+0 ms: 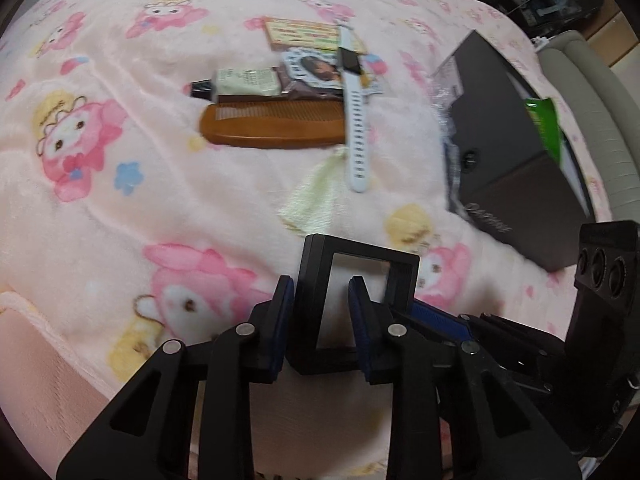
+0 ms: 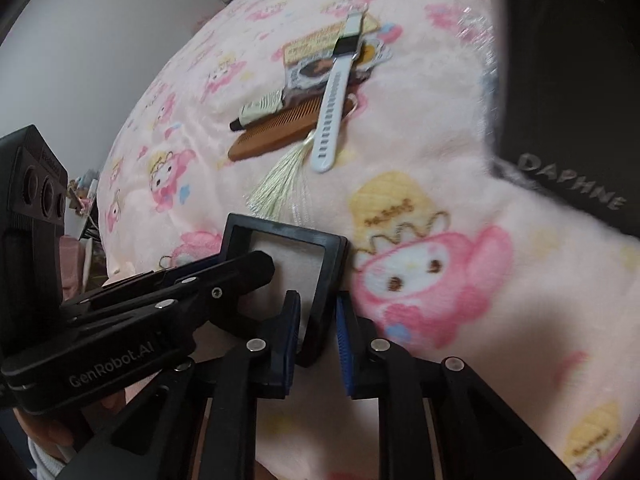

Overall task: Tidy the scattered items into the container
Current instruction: 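Grasp the black square frame with the left tool and lift, then carry the black frame with the left tool into the DAPHNE box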

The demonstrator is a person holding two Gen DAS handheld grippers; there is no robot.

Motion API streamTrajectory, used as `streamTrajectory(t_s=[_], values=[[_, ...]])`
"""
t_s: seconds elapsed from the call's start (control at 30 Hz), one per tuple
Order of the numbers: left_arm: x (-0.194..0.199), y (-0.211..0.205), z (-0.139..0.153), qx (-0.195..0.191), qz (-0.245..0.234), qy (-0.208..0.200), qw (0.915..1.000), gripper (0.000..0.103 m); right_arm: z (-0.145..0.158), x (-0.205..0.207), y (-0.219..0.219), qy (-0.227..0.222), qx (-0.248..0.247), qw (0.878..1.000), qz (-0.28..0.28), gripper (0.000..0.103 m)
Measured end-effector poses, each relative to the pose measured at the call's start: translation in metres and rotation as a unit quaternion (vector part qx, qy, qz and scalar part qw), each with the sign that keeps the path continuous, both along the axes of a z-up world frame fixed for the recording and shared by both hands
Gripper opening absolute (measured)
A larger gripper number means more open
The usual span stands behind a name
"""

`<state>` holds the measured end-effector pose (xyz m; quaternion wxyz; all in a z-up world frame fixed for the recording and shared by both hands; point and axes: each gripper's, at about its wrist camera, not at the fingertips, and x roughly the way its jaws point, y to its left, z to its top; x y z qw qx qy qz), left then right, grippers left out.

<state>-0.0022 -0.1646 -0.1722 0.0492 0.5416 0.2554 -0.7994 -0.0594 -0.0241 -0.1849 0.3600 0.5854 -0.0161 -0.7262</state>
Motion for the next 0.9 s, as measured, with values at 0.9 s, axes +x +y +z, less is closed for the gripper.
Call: streamTrajectory(t_s=[0.9], values=[[-0.069, 0.125, 0.117, -0.013, -0.156, 0.128, 0.9794, 0.027, 0.117, -0.015, 0.131, 0.150, -0.012, 0.982, -0.116, 0.015]])
